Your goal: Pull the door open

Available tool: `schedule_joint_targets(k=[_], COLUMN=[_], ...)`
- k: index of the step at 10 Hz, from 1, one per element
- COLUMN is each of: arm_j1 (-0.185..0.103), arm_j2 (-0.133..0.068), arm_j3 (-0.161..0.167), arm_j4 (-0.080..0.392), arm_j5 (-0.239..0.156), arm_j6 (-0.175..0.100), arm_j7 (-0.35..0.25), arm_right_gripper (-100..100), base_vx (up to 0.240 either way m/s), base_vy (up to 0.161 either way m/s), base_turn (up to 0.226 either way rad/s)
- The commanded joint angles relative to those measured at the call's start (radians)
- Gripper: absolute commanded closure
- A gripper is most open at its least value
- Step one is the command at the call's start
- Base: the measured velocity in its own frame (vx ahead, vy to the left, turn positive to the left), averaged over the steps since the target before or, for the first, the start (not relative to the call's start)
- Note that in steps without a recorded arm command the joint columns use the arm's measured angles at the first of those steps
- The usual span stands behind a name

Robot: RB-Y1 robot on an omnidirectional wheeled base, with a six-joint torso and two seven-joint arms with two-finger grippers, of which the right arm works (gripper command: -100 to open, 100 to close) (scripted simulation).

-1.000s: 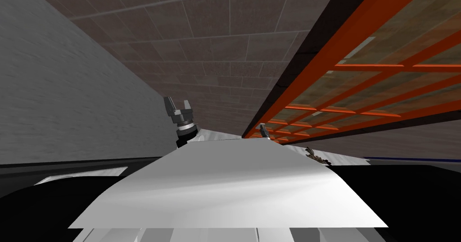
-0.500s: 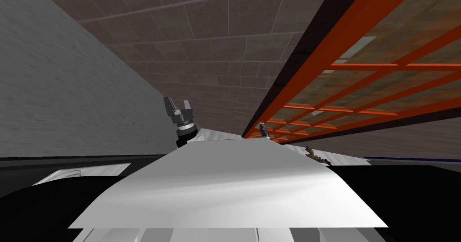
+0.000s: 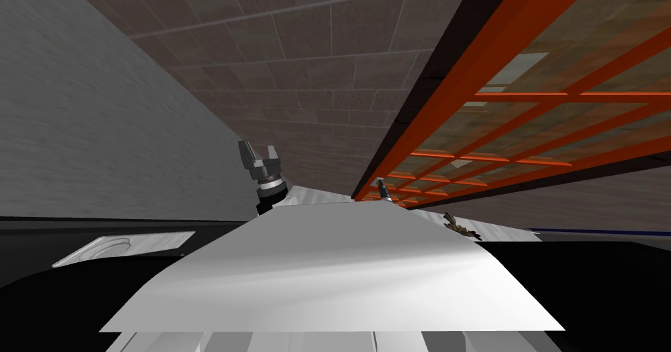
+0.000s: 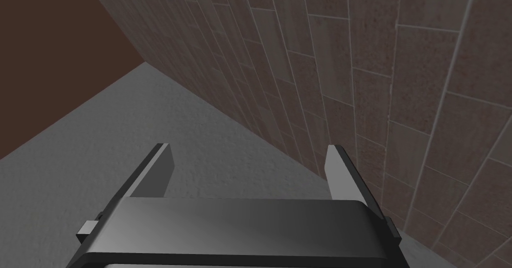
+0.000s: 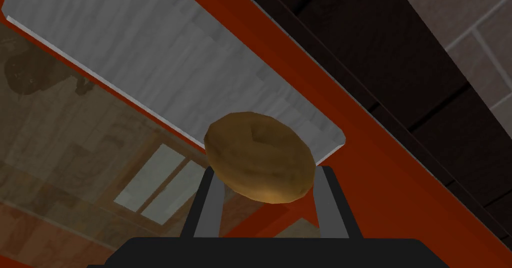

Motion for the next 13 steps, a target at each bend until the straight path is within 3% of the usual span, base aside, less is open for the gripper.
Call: schedule_joint_targets(k=[1, 13], arm_j1=[-0.005, -0.043], arm_j2=[0.008, -0.011], arm_j3=[0.023, 0.123], arm_j4=[0.004, 0.028], arm_j5=[-0.014, -0.138], arm_j6=[0.004, 0.023], arm_j7=[-0.050, -0.335], arm_right_gripper=[100, 100], base_vx=[-0.039, -0.045], base_vy=[-0.007, -0.014], base_turn=[0.019, 0.019])
